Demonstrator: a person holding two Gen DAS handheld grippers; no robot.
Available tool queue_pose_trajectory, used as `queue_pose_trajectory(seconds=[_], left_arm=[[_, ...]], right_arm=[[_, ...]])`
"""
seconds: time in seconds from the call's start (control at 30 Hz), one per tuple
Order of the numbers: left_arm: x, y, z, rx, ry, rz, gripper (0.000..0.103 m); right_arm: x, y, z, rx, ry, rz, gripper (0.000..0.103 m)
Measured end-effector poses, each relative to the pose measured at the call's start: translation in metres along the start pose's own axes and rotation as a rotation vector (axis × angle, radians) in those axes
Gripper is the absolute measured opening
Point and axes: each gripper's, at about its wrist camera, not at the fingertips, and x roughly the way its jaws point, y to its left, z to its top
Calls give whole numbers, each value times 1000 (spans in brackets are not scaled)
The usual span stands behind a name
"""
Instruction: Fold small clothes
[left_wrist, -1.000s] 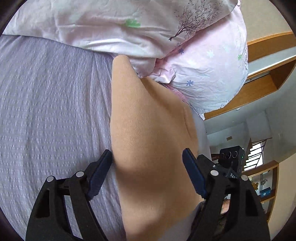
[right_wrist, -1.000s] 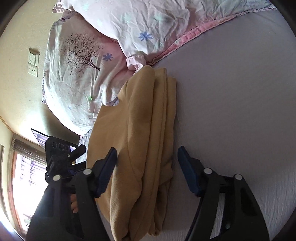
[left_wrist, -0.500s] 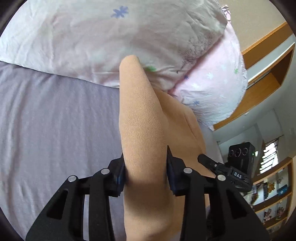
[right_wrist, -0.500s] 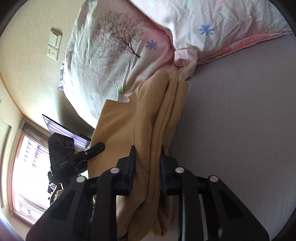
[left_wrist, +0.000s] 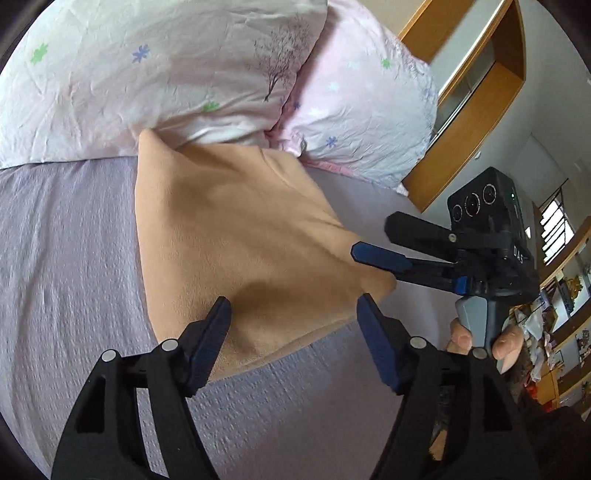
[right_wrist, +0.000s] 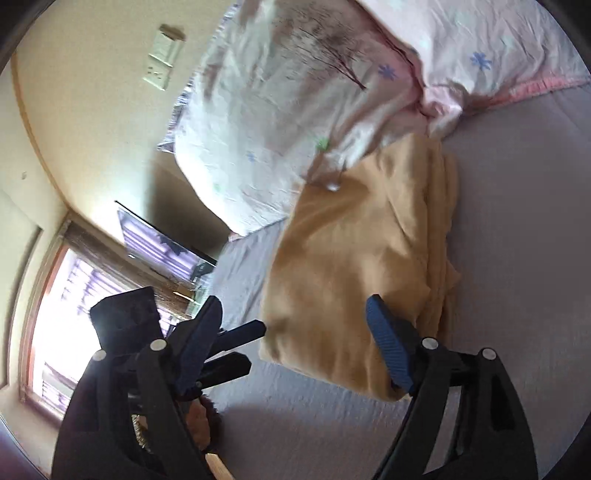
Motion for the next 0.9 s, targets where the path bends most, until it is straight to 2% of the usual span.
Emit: queue_pose_trajectory(seconds=[0.07,0.13,0.17,0.23,0.27,0.3,0.37,0.43,0.47,0.63,0.9], left_arm=[[14,0,-6,25,40,62,71],[6,-3,-15,40,26,76,71],[-2,-5,-18,47,10,78,71],[-23,-7,-28,69,-30,122,81],[-32,-8,-33,82,-54,158,93],[-41,-8,-39,91,-76,203,102],[-49,-5,-48,106,-92,316,102],[-43,0,-54,108,-52,401,102],[-41,3,-57,100,-30,414,102],[-22,13,-61,74,46,445,102],[-11,15,-66,86,89,497,102]], right_arm=[[12,-13,-3,48,37,-52,78],[0,-9,-13,32,13,-57,78],[-9,-1,-16,1,-6,-73,81],[-28,16,-27,-77,-60,-107,100],[-42,22,-35,-116,-93,-144,101],[-52,31,-45,-162,-127,-198,101],[-60,37,-57,-213,-144,-340,101],[-55,36,-72,-229,-128,-494,101],[-49,34,-79,-239,-114,-542,101],[-24,24,-103,-242,-53,-596,101],[8,29,-113,-302,-1,-702,101]])
